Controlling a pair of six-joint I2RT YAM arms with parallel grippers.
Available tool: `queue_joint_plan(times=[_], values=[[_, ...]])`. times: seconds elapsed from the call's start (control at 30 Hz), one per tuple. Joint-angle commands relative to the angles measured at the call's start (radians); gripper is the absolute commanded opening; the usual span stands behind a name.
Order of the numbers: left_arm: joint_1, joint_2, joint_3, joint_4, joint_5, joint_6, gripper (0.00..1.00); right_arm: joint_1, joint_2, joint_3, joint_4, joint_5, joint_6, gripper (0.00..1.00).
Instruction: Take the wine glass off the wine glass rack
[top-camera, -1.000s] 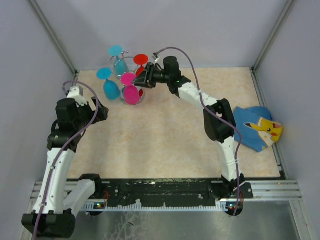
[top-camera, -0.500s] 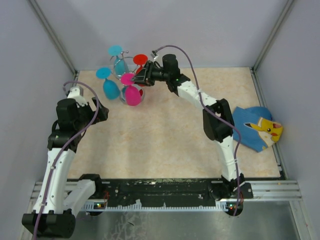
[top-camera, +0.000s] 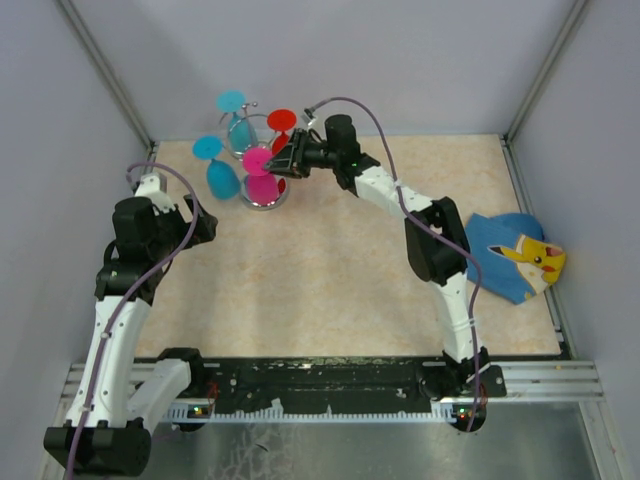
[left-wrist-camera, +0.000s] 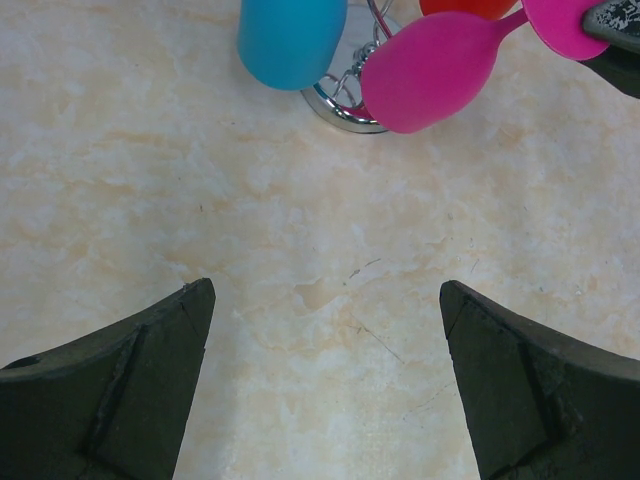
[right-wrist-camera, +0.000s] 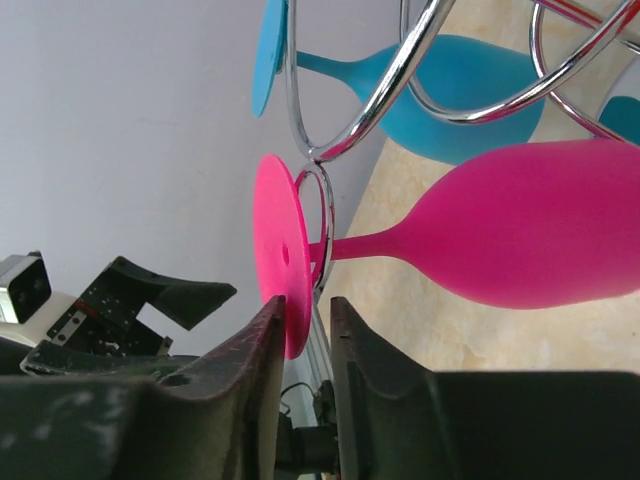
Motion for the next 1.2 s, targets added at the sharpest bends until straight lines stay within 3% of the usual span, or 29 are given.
queue_joint_plan(times=[0.0, 0.13, 0.43, 0.8, 0.93, 1.17], values=[[-0.006, -0.011, -0.004, 0.005, 0.006, 0.004, 1.00, 0.007, -0.051, -0.003, 0.023, -0.001, -0.005, 0.31], [-0.005, -0.011, 0.000, 0.002, 0.007, 0.004, 1.00, 0.007, -0.027, 0.029, 0.034, -0.006, 0.018, 0.36], [-0.007, -0.012, 0.007, -0.005, 0.006, 0.008, 1.00, 0.004, -0.042, 0.024, 0.053, -0.007, 0.031, 0.15], [-0.007, -0.017, 0.008, -0.006, 0.011, 0.004, 1.00, -0.009, -0.166, -0.162, 0.169, -0.047, 0.077, 0.13], [-0.007, -0.020, 0.007, -0.007, 0.011, 0.002, 1.00, -0.013, -0.216, -0.198, 0.150, -0.052, 0.047, 0.00], [-0.007, -0.026, 0.005, -0.011, 0.007, 0.004, 1.00, -0.016, -0.329, -0.300, 0.045, -0.050, -0.073, 0.00]])
